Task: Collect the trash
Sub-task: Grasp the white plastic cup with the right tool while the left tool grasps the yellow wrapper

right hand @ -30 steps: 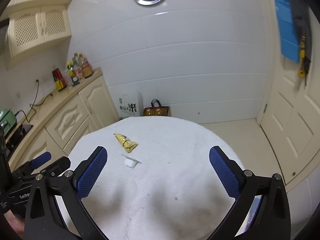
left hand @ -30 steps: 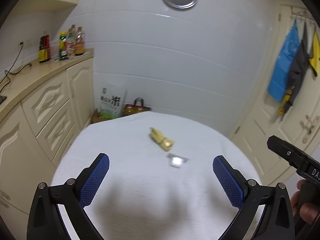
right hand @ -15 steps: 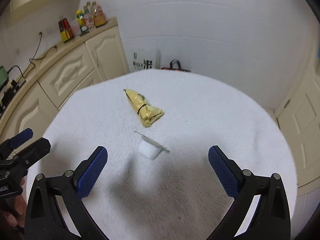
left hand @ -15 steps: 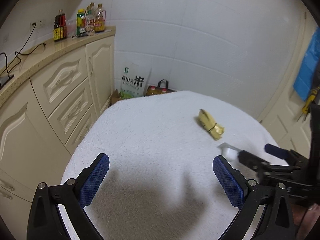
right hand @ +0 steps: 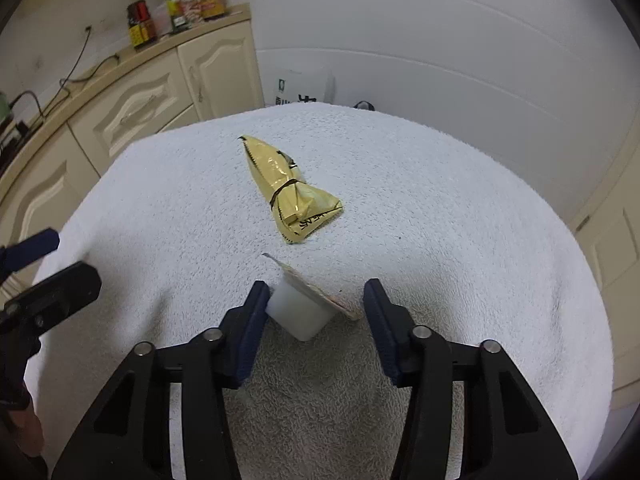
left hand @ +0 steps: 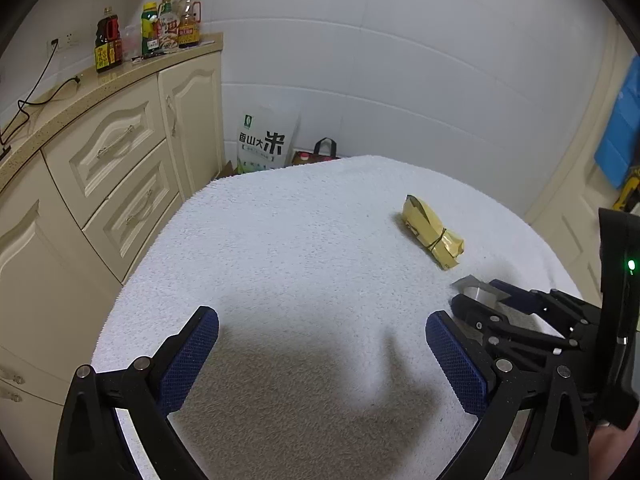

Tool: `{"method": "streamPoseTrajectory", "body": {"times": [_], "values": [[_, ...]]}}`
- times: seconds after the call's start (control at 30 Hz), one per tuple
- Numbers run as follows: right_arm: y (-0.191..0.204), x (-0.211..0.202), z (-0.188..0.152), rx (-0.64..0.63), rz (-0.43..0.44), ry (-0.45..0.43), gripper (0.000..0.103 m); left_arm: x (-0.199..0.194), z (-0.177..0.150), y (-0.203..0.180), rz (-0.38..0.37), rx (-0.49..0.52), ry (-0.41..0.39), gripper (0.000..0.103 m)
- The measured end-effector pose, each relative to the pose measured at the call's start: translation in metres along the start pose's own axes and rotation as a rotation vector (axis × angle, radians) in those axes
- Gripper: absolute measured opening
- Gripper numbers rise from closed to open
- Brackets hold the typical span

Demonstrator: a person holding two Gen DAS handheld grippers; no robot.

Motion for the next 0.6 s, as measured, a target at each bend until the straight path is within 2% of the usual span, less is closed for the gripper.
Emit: {"method": "streamPoseTrajectory", "body": {"times": [0.13, 0.37, 0.47, 0.6], "values": [[0.006, -0.002, -0.003, -0.027, 0.037, -0.009, 0.043, 0.008, 0.004, -0.004, -0.005, 0.012, 0.000, 0.102], [-0.010, -0.017, -0.007, 0.044, 0.070, -0.037, 0.043, 0.019, 0.024, -0.027, -0.034, 0.055, -0.016, 0.102], [-0.022, -0.027, -0.003, 0.076, 0.062, -0.062, 0.043, 0.025, 0.036, -0.041, -0.048, 0.079, -0.027, 0.102], [-0.035, -0.036, 0.006, 0.093, 0.046, -0.086, 0.043, 0.050, 0.054, -0.065, -0.075, 0.101, -0.003, 0.102]]}}
Point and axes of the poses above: each gripper's, at about its wrist camera, not at the fingertips, and x roughly the way its jaws point, y to its left, z to its top, the point moved 6 cm from there along x, roughly the way its jaws point, and after that the axes turned 9 degrees about z, right-handed, at the moved point
